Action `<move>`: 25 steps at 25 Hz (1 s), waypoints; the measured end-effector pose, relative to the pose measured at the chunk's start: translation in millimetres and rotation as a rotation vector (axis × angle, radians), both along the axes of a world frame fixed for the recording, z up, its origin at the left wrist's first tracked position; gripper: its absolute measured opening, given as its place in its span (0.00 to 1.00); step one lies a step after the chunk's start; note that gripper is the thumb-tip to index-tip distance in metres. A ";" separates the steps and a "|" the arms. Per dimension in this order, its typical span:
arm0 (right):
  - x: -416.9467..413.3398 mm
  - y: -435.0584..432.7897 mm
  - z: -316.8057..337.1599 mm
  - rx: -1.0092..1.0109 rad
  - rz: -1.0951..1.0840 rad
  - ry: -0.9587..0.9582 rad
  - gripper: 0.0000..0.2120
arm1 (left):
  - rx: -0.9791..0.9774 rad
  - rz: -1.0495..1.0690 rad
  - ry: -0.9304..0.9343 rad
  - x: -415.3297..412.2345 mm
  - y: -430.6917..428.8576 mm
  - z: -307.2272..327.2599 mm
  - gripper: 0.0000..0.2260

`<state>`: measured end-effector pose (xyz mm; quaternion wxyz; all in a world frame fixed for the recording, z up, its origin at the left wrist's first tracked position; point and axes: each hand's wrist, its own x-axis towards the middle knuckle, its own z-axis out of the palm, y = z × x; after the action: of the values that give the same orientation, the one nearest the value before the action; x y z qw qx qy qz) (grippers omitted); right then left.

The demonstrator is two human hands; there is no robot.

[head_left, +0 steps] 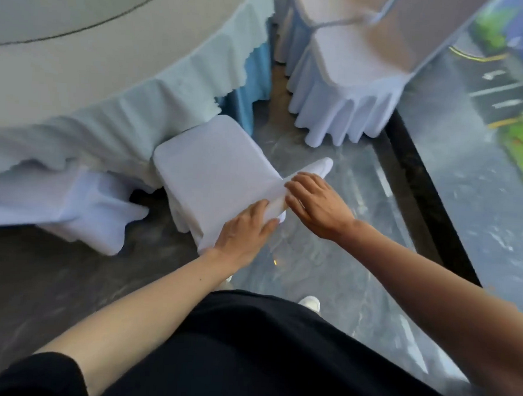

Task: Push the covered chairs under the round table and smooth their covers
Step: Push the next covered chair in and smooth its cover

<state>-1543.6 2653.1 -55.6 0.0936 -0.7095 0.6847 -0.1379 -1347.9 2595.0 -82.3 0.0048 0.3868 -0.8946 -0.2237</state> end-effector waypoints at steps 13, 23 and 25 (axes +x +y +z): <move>-37.6 -58.0 -18.9 0.046 0.354 -0.038 0.23 | -0.473 0.082 0.145 -5.7 7.2 -3.7 0.15; -46.6 -170.8 -29.8 -0.050 0.313 -0.027 0.23 | -0.533 0.078 0.293 -4.3 -96.9 -23.8 0.15; -45.0 -215.4 -28.9 0.012 0.308 -0.021 0.26 | -0.483 0.158 0.290 -6.7 -136.6 -19.0 0.15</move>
<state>-1588.6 2437.7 -84.5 0.1250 -0.8042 0.5674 -0.1254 -1354.6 2458.4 -101.3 0.2421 0.4071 -0.8789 -0.0563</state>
